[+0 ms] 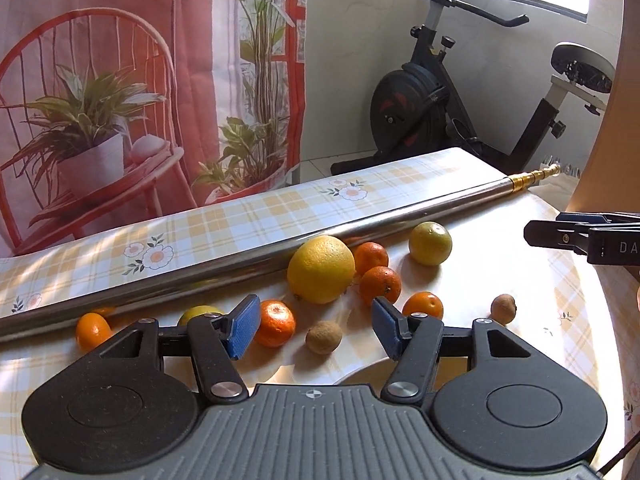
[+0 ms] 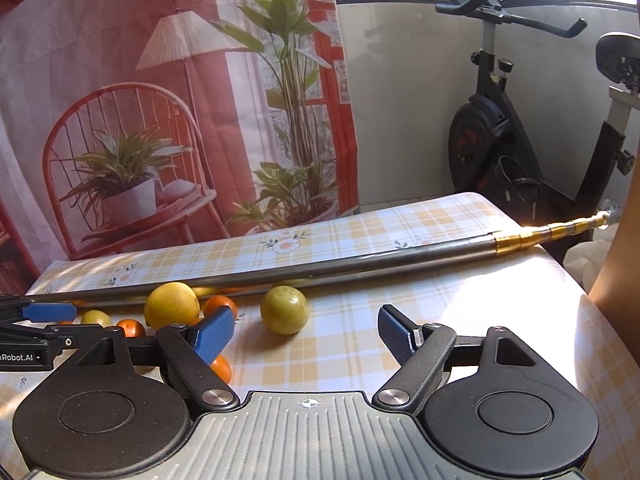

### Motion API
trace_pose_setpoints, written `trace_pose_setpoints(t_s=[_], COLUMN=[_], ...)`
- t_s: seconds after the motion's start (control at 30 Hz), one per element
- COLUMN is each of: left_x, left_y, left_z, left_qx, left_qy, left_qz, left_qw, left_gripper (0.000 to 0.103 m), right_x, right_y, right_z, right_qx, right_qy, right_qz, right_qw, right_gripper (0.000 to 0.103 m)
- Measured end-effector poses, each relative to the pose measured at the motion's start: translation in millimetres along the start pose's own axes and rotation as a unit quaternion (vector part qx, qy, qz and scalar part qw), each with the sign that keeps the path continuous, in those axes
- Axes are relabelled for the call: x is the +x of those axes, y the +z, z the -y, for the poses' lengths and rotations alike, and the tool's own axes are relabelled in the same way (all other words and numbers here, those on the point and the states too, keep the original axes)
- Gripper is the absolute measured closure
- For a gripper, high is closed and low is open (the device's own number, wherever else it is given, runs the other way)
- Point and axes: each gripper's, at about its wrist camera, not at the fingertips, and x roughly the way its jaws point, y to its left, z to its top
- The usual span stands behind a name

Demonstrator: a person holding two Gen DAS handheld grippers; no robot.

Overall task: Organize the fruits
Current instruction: 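Move the left gripper to a second brown kiwi and close on it, then grasp the green-yellow citrus with the right gripper while the left gripper holds the kiwi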

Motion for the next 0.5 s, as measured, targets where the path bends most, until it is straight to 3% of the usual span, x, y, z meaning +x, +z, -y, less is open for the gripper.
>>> trace_pose_setpoints(t_s=[0.07, 0.13, 0.5], left_x=[16.7, 28.7, 62.4], left_y=[-0.2, -0.8, -1.2], left_z=[3.0, 3.2, -2.7], left_qx=[0.009, 0.007, -0.009], left_qy=[-0.005, -0.015, -0.004], left_qz=[-0.02, -0.038, -0.094], left_qw=[0.9998, 0.9991, 0.9956], left_gripper=[0.061, 0.069, 0.069], right_x=[4.0, 8.2, 20.9], right_y=[-2.5, -5.7, -13.3], right_z=[4.4, 10.7, 27.7], right_qx=[0.011, 0.026, 0.052], right_qy=[0.003, 0.007, 0.029], right_qz=[-0.001, -0.005, -0.011], right_qw=[1.0, 1.0, 0.998], right_gripper=[0.027, 0.027, 0.027])
